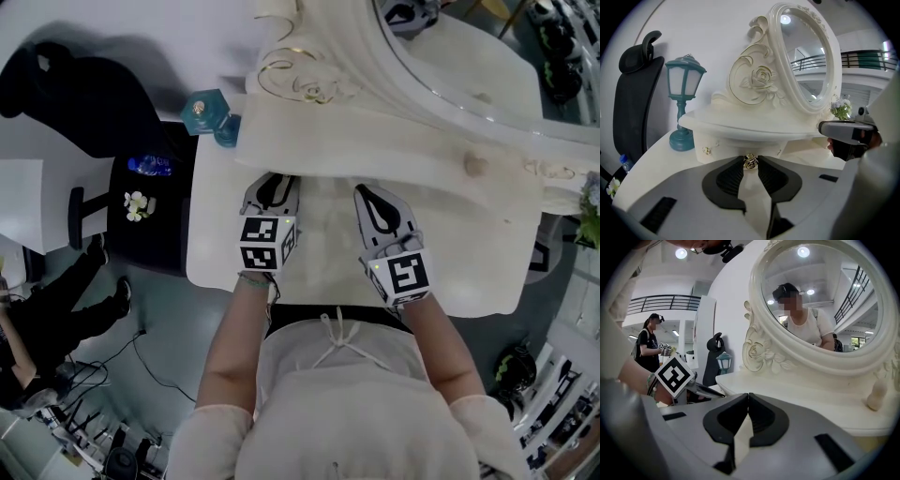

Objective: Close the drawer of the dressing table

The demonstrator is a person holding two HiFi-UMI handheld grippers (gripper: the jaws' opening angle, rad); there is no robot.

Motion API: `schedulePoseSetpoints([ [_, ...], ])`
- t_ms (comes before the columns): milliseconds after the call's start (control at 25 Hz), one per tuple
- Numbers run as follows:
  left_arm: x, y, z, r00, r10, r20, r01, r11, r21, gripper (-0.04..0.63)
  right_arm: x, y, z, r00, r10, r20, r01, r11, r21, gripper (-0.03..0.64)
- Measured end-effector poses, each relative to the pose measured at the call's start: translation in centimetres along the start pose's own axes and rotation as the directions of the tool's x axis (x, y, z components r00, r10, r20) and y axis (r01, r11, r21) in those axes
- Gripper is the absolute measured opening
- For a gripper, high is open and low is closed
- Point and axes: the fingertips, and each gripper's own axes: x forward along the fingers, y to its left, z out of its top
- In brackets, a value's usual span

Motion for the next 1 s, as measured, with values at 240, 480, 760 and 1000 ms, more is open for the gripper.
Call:
schedulePoseSetpoints([
  [240, -0.5, -1.4, 0.4, 0.997, -0.069, 0.021, 0.07, 0.997, -0.027, 0.249, -1.1, 0.1, 0.7, 0.999, -0.036, 0.021, 0.037, 0.999, -0.008, 0.006],
  [480, -4.3, -2.6, 1.5, 0.994, -0.087, 0.062, 0.086, 0.996, 0.018, 0.304, -3.1, 0.6, 2.2, 0.995, -0.094, 0.045, 0.095, 0.995, -0.006, 0.006],
  [760, -10.2, -3.6, 5.1, 0.984, -0.121, 0.134, 0.106, 0.988, 0.116, 0.304, -5.9, 1.8, 4.3, 0.984, -0.155, 0.09, 0.154, 0.988, 0.017, 0.006],
  [1000, -15.2, -6.5, 9.6, 0.952, -0.224, 0.209, 0.173, 0.956, 0.238, 0.293, -9.5, 2.5, 7.7, 0.969, -0.191, 0.159, 0.189, 0.982, 0.026, 0.006],
])
